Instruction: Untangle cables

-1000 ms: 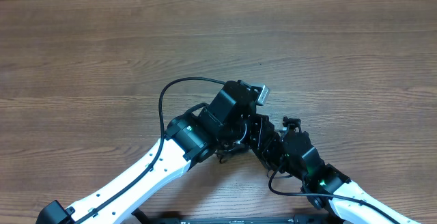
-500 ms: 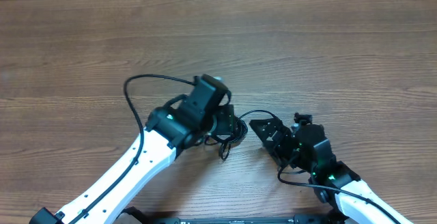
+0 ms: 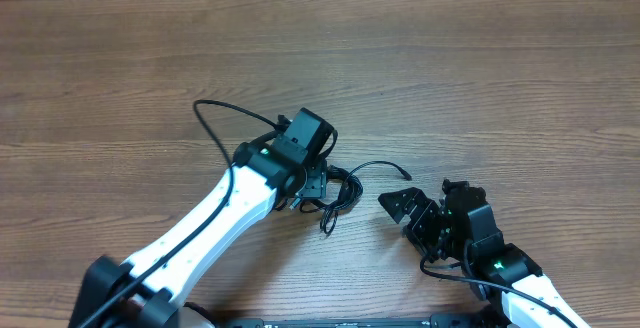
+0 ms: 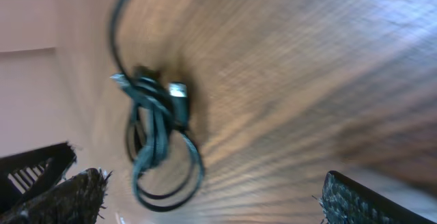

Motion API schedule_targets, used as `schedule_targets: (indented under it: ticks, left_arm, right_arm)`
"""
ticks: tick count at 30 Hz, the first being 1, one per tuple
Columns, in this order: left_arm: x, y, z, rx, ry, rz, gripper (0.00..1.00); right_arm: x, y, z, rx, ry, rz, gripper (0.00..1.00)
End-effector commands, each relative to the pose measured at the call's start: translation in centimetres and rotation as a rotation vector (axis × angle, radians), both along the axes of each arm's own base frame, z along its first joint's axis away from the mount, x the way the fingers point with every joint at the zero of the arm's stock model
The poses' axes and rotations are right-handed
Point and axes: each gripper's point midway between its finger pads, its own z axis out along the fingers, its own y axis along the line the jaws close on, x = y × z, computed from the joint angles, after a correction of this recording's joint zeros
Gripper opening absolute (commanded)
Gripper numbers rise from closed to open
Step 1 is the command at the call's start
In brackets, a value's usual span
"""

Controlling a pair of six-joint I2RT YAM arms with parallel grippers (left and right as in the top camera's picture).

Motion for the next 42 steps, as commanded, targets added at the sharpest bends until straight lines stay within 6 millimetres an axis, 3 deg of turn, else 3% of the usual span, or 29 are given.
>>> schedule_targets:
  ticks: [1, 5, 10, 12, 15, 16, 20, 25, 35, 42]
  left_arm:
    - [-0.1, 0.2, -3.1, 0.048, 0.066, -0.017, 0.62]
    - [-0.3, -1.6, -5.3, -0.012, 0.132, -0.050, 0.58]
    - [-0.7, -2.0, -7.7, -0.008, 0.195, -0.054, 0.42]
    - [-1.0, -2.0, -8.6, 0.001, 0.222, -0.054, 0.34]
    - [-1.3, -1.9, -9.5, 0.011, 0.250, -0.053, 0.08]
    - [-1.4, -1.9, -9.6, 0.014, 0.255, -0.053, 0.04]
    - [-1.2, -1.9, -9.5, 0.012, 0.251, -0.052, 0.04]
    - [-0.9, -2.1, -8.0, 0.002, 0.251, -0.007, 0.04]
    - [0.6, -3.0, -1.0, -0.142, 0.183, 0.323, 0.04]
    - [-0.2, -1.7, -0.1, -0.215, 0.247, 0.721, 0.04]
  right_arm:
    - [-0.4, 0.0, 0.1, -0.012, 0.008, 0.024, 1.00]
    - [-1.1, -0.2, -0.6, -0.029, 0.047, 0.028, 1.00]
    - [-1.1, -0.2, -0.6, -0.028, 0.047, 0.024, 1.00]
    - [-1.2, -0.1, -0.5, -0.019, 0.053, 0.028, 1.00]
    - [-1.3, 0.1, -0.5, -0.009, 0.060, 0.030, 1.00]
    - [-1.3, 0.1, -0.5, -0.007, 0.064, 0.026, 1.00]
    - [-1.3, 0.1, -0.5, -0.006, 0.066, 0.024, 1.00]
    - [-1.4, -0.1, -0.7, -0.014, 0.074, 0.021, 1.00]
    - [-1.5, 0.1, -0.6, -0.019, 0.056, 0.050, 1.00]
    - [-2.6, 4.4, 3.8, 0.160, -0.156, 0.384, 1.00]
